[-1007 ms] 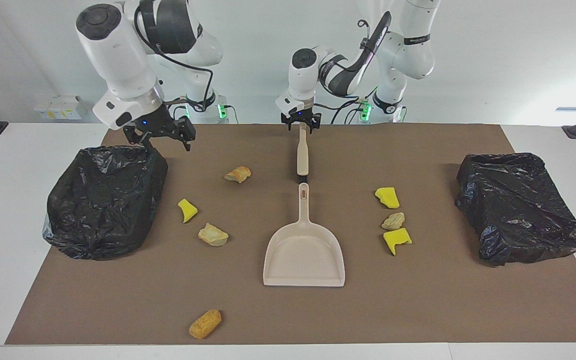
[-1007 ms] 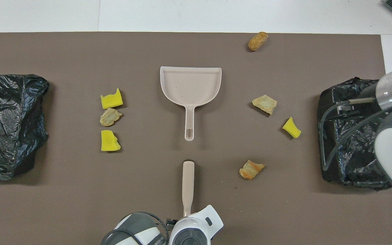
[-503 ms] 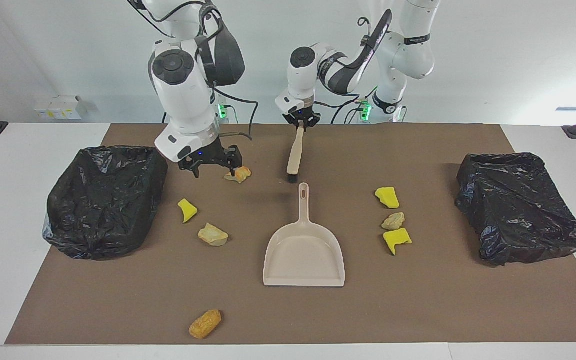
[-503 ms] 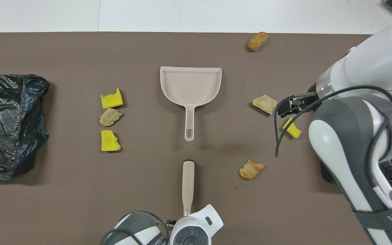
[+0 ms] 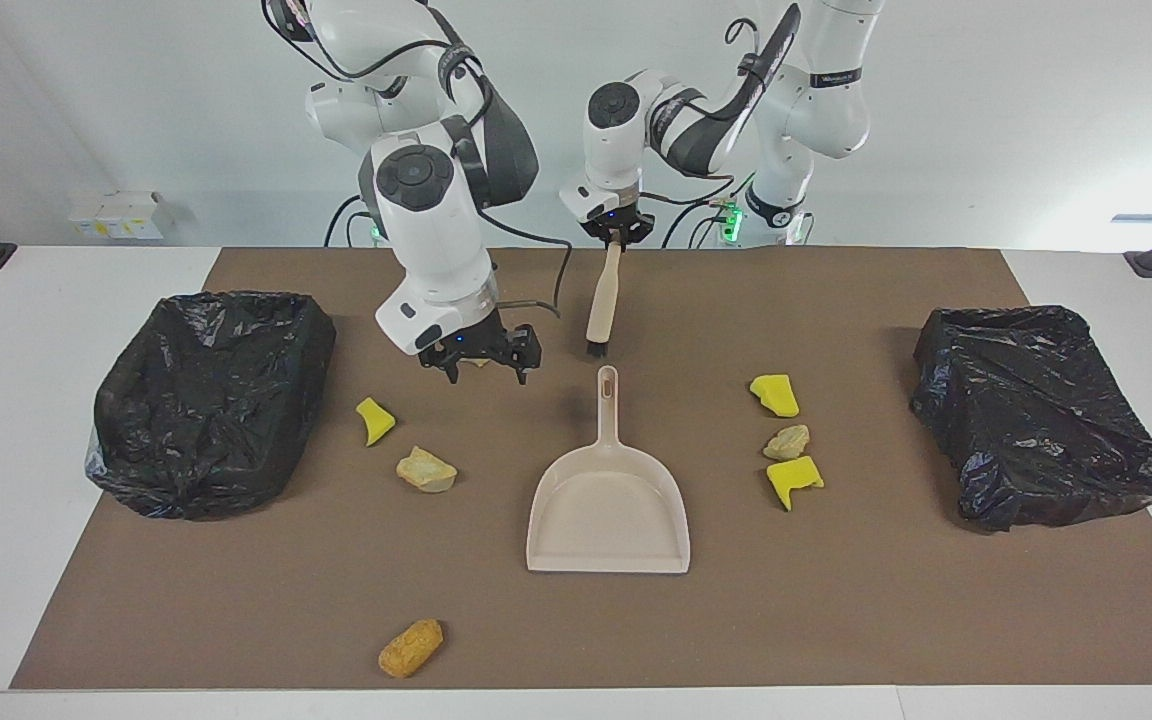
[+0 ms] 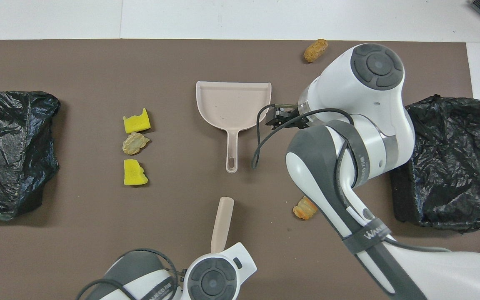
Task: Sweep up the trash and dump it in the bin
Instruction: 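Reach the right gripper to the dustpan handle and grasp it, then grasp the brush with the left gripper while the right gripper positions the dustpan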
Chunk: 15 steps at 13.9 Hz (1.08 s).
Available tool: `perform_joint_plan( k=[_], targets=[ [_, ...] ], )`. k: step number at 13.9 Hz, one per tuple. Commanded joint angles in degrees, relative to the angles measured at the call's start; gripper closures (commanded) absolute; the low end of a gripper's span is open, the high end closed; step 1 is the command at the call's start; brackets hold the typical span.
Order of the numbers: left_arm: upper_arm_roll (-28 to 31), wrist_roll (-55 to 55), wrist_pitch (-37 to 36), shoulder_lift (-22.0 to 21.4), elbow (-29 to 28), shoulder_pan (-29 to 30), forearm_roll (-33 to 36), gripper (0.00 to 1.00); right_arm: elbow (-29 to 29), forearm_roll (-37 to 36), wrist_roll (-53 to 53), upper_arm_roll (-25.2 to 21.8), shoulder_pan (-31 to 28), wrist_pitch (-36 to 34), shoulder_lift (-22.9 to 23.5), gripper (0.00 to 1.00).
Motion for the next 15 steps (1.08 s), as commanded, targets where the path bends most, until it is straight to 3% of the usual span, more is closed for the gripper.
perform_joint_plan(
  k=[1,4,11,13,15],
  targets=[
    [-0.3,4.8,-6.7,-7.4,-0.6,6.4,-0.7,1.00,-0.1,1.6,3.3,-0.1,2.4,2.6,1.3,0.00],
    [-0.2,11.6,-13.1,-11.5,-0.6,14.0,0.2,1.00,-1.1,0.6,6.1,-0.1,5.6,5.8,2.6,0.00],
    [-0.3,28.4,-10.7,-8.5,2.3,35.1,5.2,1.00,-5.0,-6.1,14.9,-0.2,12.3,16.1,7.0,0.02],
    [-0.3,30.9,-5.7,-7.2,2.6,38.3,6.6,1.00,-6.1,-8.1,15.6,-0.2,12.5,18.1,7.6,0.08],
    [-0.3,33.3,-2.1,-6.2,2.6,42.1,6.7,1.00,-6.9,-9.6,15.7,-0.2,13.0,18.2,7.5,0.24]
  ],
)
